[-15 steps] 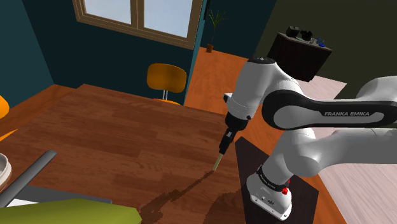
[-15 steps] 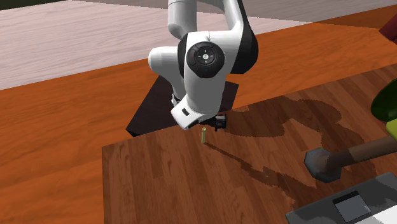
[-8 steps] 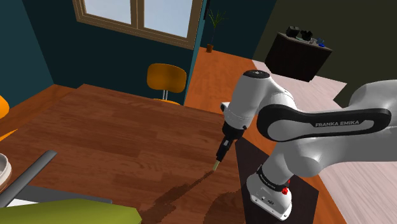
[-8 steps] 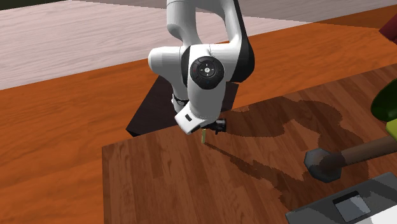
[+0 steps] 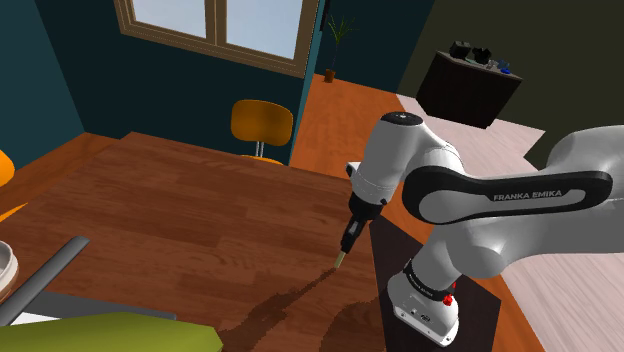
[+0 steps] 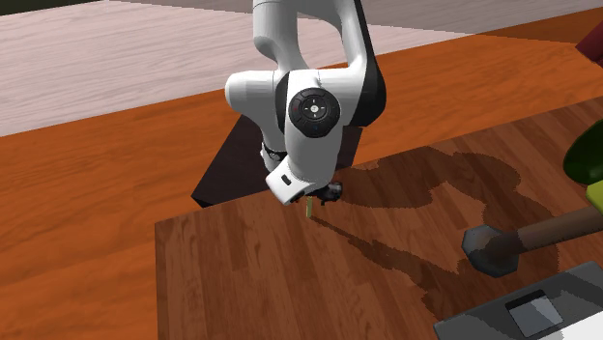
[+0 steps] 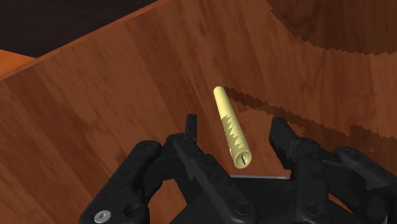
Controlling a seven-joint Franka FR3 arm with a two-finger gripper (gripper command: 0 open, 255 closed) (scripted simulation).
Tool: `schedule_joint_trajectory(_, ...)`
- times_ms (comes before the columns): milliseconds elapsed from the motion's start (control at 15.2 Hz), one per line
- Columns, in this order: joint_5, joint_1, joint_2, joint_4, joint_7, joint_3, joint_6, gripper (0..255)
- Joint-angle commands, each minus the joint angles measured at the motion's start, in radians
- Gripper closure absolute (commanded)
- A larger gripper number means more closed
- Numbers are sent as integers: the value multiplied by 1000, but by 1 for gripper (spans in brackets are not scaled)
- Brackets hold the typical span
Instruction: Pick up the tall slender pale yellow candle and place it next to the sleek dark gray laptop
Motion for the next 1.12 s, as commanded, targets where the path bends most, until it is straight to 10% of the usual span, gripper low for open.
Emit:
schedule_joint_trajectory(0,0,0,0,0,0,0,0,255)
schedule_joint_trajectory(1056,-38,-15,-44,87,5,-35,-130,255)
